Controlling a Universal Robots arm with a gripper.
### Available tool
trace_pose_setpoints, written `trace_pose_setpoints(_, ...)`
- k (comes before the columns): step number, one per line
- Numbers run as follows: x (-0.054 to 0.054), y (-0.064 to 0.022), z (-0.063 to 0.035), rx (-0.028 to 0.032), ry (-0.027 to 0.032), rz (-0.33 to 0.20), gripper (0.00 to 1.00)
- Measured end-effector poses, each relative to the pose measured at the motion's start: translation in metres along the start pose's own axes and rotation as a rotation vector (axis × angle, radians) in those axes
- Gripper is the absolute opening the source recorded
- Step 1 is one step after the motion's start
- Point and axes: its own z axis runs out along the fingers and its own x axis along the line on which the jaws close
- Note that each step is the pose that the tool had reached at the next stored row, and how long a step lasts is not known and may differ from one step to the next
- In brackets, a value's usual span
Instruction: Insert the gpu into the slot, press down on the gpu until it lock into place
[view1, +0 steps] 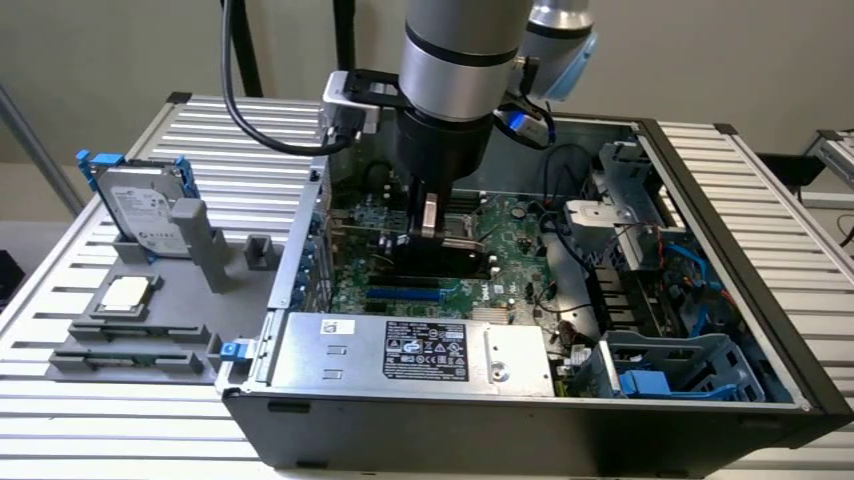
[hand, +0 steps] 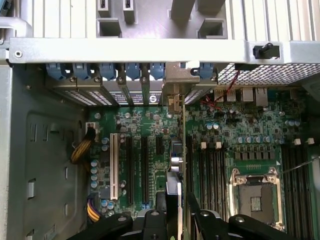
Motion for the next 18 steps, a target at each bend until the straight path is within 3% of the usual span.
trace_pose_setpoints(18,-0.002,0.0018,0.0187,0.0,0.0003,0.0,0.26)
